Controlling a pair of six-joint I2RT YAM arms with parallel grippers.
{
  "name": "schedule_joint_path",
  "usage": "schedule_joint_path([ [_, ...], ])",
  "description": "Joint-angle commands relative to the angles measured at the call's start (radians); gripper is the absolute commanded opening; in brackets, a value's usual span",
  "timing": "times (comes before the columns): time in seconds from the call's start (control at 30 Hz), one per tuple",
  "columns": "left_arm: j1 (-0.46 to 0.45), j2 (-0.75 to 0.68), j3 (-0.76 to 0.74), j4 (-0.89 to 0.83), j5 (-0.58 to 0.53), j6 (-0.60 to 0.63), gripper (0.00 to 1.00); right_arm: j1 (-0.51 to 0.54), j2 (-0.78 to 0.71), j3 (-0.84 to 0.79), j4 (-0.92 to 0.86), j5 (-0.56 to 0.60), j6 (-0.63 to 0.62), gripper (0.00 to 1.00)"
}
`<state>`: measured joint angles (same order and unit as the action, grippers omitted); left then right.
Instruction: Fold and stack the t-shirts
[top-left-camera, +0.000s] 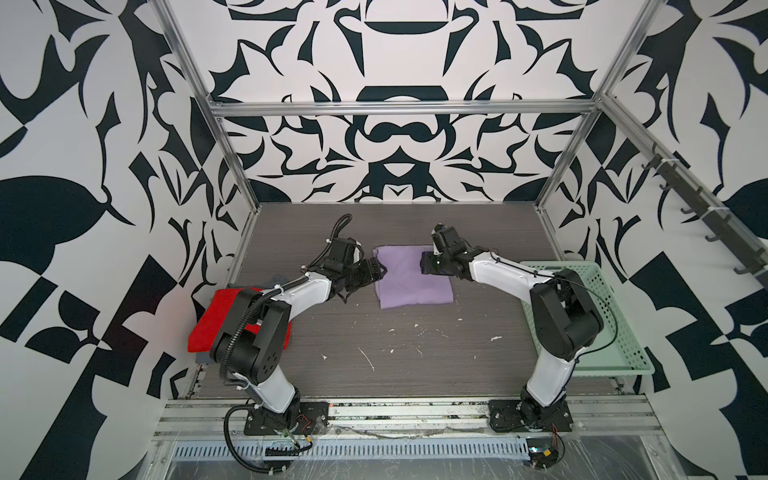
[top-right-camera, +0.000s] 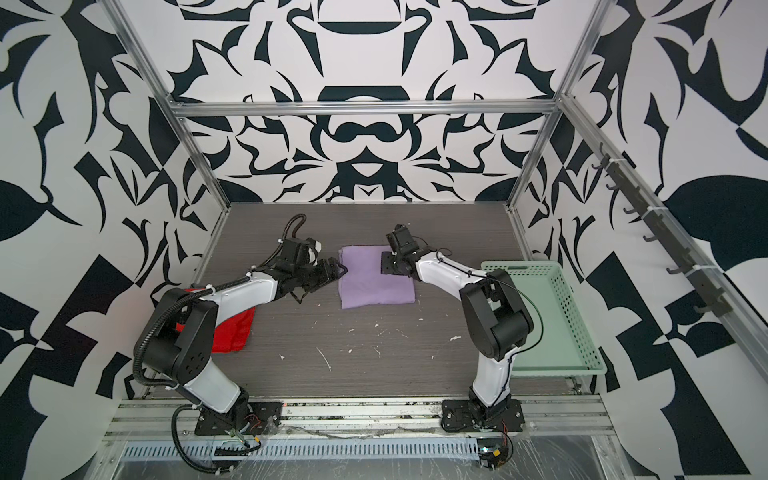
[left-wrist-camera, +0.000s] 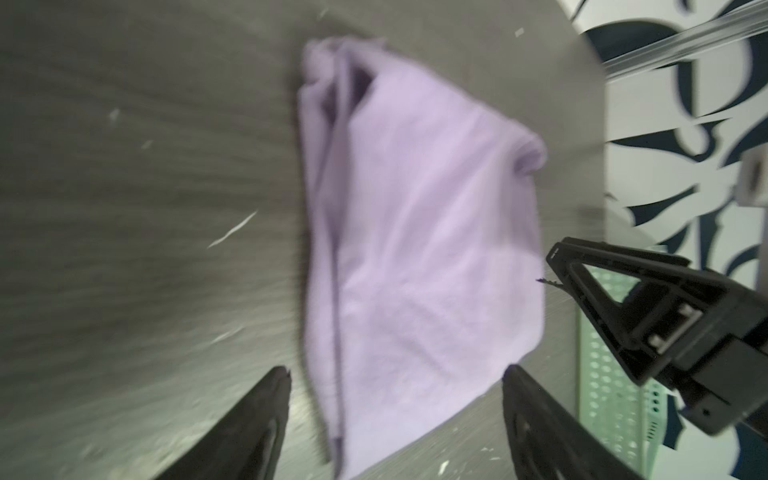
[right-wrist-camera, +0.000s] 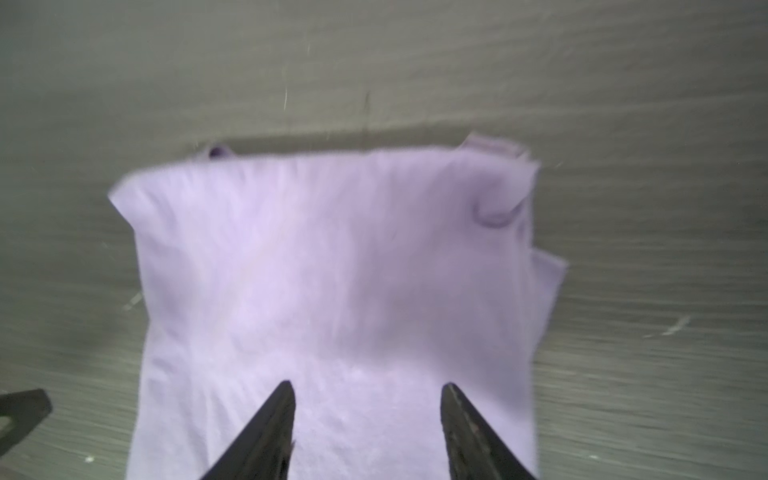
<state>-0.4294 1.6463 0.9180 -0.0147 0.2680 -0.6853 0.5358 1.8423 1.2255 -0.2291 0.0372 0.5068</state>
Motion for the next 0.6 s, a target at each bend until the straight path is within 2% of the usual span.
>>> schedule_joint_path([
  [0.0,0.002,0.012,-0.024,-0.065,-0.031,0.114,0.86,0.043,0.038,0.049,-0.044,0.086,0.041,0.62],
  [0.1,0.002,0.060,-0.016,-0.037,0.008,0.133,0.89,0.057,0.098,0.097,-0.096,0.138,0.061,0.62],
  [0.3,0.003,0.194,0.004,0.042,0.102,0.127,0.89,0.067,0.173,0.083,-0.102,0.099,0.093,0.61],
  [0.57,0.007,0.367,-0.074,0.420,0.259,-0.070,0.89,0.073,0.258,0.026,-0.021,0.018,0.083,0.57],
])
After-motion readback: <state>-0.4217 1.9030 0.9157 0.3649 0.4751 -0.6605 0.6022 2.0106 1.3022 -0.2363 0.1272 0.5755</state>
